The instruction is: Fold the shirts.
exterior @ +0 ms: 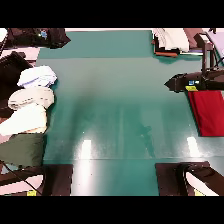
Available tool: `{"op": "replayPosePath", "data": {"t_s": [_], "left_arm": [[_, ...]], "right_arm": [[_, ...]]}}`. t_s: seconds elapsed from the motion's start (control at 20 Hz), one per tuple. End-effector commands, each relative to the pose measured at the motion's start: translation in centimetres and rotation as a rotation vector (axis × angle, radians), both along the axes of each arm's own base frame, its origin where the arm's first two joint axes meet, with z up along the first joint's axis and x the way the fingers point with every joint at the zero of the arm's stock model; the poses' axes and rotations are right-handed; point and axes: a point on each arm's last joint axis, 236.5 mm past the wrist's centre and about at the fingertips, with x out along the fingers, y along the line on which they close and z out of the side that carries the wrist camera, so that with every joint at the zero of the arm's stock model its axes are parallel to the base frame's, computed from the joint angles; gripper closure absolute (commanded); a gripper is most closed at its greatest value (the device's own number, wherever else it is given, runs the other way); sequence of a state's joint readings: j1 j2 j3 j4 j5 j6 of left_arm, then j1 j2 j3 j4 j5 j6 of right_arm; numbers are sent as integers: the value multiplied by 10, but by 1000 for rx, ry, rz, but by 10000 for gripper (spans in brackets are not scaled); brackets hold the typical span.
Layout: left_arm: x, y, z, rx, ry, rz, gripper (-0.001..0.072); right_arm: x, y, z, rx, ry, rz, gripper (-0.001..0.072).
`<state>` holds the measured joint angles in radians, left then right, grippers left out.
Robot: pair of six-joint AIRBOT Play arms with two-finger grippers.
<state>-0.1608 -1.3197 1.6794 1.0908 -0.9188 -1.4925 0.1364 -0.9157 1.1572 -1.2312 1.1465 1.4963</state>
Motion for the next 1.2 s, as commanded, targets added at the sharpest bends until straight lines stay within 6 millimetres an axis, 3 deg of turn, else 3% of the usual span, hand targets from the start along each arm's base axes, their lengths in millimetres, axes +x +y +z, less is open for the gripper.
{"op": "replayPosePath", "data": {"t_s": [0.0,0.6,0.7,0.75,0.8,0.85,0.9,1.0,1.15], "left_arm": [[1,1,2,-1,-7,3,683],[1,1,2,-2,-8,4,683],[4,-2,10,-33,-33,5,683],[11,6,15,29,-101,15,680],[20,20,17,147,-174,31,520],[31,41,16,256,-221,80,211],[42,62,9,320,-221,140,137],[60,113,-32,438,-118,247,134],[77,178,-130,495,139,322,134]], "right_arm": [[1,1,2,6,-10,-2,692],[2,1,3,6,-12,-3,693],[2,1,3,6,-13,-3,692],[2,1,3,6,-14,-3,692],[2,1,3,6,-13,-3,692],[2,1,3,6,-13,-4,693],[2,1,3,6,-14,-4,692],[3,1,3,7,-17,-5,692],[3,1,4,8,-19,-5,693]]}}
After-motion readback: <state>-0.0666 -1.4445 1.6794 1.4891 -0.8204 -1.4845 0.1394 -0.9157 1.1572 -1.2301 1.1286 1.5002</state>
